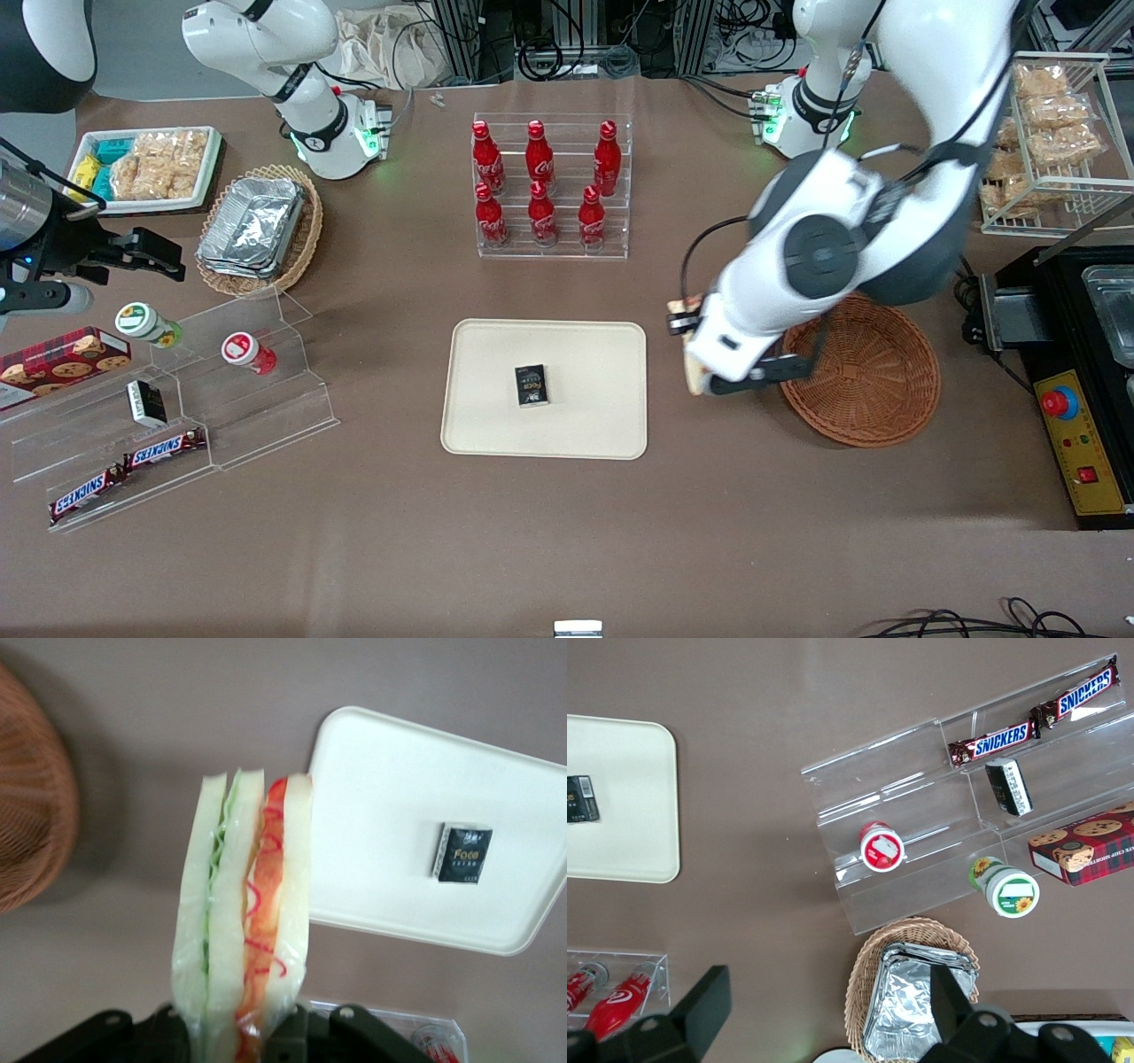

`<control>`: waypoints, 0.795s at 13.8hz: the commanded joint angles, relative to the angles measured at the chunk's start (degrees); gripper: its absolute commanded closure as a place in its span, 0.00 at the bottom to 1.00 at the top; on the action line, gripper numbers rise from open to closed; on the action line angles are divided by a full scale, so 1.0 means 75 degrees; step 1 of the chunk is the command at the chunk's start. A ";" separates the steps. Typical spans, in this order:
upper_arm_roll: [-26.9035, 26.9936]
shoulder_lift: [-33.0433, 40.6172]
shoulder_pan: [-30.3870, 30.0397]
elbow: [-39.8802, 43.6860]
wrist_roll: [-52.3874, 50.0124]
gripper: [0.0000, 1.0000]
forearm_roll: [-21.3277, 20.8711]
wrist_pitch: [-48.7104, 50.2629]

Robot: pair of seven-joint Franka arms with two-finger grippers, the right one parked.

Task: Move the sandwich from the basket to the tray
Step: 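Lift the sandwich and carry it toward the cream tray, then lower the sandwich onto the tray beside the black box, open gripper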

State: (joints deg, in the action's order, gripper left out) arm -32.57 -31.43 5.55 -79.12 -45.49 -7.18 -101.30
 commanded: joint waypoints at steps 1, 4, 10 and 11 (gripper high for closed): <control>-0.0041 -0.1173 0.0711 0.0435 -0.0367 1.00 -0.0890 -0.0774; -0.0041 -0.2356 0.1064 0.0726 -0.0497 1.00 -0.1560 -0.1656; 0.0391 -0.3543 0.1497 0.1467 -0.0333 1.00 -0.1925 -0.2043; 0.0509 -0.3544 0.1534 0.1478 -0.0333 0.81 -0.1913 -0.2126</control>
State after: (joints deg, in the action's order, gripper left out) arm -30.90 -56.63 14.84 -70.88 -48.34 -20.63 -116.64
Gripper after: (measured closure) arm 0.797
